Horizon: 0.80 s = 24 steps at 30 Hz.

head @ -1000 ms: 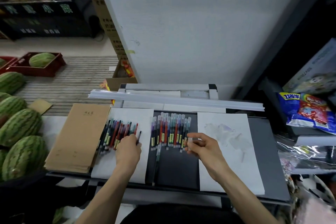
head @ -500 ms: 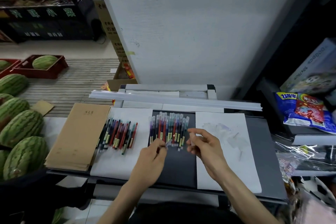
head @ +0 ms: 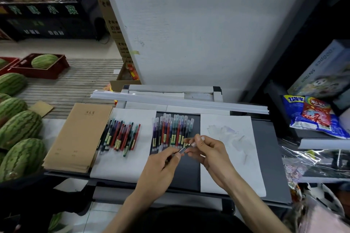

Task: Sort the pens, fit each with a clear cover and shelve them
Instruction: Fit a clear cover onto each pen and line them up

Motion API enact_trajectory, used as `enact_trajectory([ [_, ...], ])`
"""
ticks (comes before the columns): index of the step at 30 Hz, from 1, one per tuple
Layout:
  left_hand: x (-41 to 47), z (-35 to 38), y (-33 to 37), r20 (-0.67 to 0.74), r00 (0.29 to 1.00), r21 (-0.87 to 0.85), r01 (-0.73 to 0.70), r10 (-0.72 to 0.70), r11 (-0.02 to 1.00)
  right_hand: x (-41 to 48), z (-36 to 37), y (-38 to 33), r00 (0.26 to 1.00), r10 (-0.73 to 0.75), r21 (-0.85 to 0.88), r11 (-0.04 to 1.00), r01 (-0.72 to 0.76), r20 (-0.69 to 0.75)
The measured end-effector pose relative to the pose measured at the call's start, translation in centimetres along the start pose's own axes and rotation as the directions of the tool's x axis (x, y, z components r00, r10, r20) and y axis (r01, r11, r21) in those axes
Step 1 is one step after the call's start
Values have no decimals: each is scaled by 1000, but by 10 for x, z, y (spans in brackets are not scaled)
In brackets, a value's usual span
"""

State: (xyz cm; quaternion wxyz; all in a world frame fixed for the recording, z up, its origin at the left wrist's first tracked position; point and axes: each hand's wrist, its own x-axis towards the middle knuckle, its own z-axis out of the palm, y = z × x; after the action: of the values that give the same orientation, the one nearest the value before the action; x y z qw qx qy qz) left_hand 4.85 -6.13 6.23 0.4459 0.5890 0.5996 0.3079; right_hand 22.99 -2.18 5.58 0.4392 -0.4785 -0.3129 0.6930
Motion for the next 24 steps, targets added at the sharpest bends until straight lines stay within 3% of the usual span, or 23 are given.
enact_trajectory([
  [8, 6, 4, 5, 14, 999, 12, -30, 30, 999, 0, 1, -3, 999, -6, 47, 999, 9, -52],
  [18, 12, 11, 6, 50, 998, 52, -35, 32, 998, 1, -1, -3, 994, -102, -146, 984, 105, 24],
  [21, 14, 12, 8, 86, 996, 8, 26, -26, 1000, 2, -1, 1, 996, -77, -122, 989, 81, 41],
  [24, 14, 8, 10, 189, 964, -230, 229, -188, 946, 3, -2, 6, 995, -46, -121, 991, 57, 85],
])
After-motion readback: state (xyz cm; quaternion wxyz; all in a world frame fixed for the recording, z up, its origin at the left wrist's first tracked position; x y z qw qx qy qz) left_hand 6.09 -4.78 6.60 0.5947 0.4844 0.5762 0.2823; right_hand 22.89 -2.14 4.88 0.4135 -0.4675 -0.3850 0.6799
